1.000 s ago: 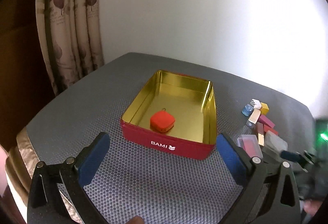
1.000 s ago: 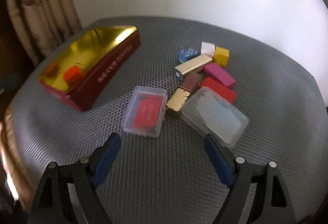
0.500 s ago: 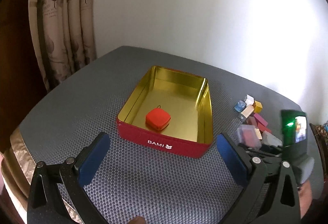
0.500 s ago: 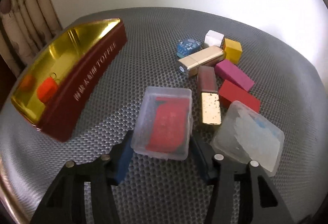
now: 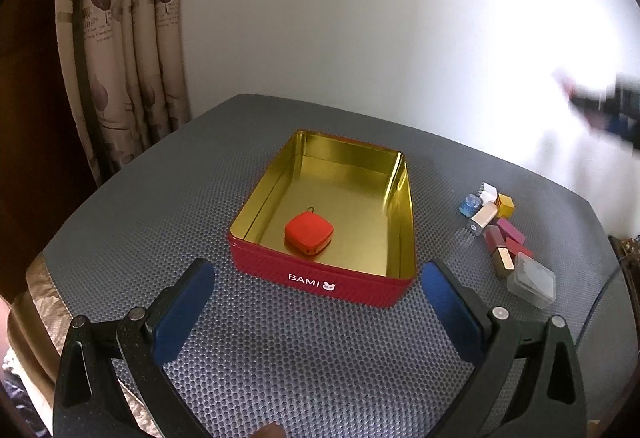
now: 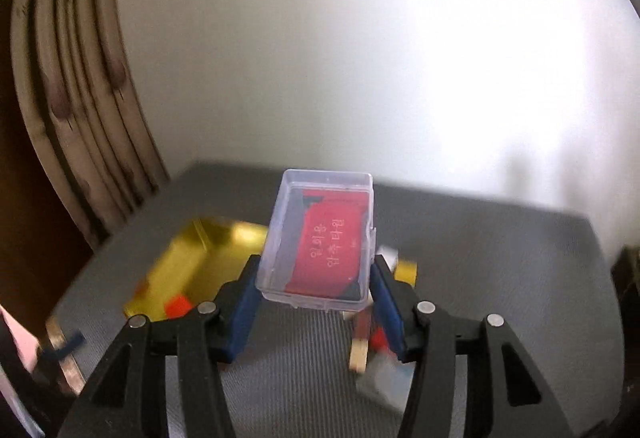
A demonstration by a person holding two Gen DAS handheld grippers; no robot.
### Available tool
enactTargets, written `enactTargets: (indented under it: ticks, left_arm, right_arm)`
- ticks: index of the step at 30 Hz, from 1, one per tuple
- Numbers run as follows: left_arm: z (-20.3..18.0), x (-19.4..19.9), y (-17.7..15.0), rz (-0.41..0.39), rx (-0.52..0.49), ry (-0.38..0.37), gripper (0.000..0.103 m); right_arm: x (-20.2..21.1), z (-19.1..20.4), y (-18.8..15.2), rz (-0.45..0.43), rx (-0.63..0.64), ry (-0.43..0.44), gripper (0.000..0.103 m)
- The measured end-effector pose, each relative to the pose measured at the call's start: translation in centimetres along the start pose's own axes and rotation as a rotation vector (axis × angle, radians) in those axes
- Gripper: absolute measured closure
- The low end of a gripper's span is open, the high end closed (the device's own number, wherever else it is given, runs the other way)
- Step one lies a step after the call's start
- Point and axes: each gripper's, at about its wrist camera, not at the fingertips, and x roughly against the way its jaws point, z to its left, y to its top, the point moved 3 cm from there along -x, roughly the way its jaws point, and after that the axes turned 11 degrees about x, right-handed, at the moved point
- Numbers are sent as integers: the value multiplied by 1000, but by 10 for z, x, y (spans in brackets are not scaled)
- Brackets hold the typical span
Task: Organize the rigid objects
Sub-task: 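Carry the clear red-card box into the tin and release it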
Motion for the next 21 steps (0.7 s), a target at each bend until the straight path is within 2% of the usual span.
enactTargets:
  ticks: [4,9,17,21]
  left_arm:
    - [1,2,2,-15,8,10,0]
    - [2,2,2,-25,0,33,0]
    - [3,0,4,-33,-15,37,0]
    - [3,-1,4,-30,-26,31,0]
  right_arm:
    - [-1,13,30,-37,44,1,49]
    - [-45,48,38,18,70,37,49]
    - [-129,108,16,128,158,91,49]
    - [-167,124,2,182,181,117,49]
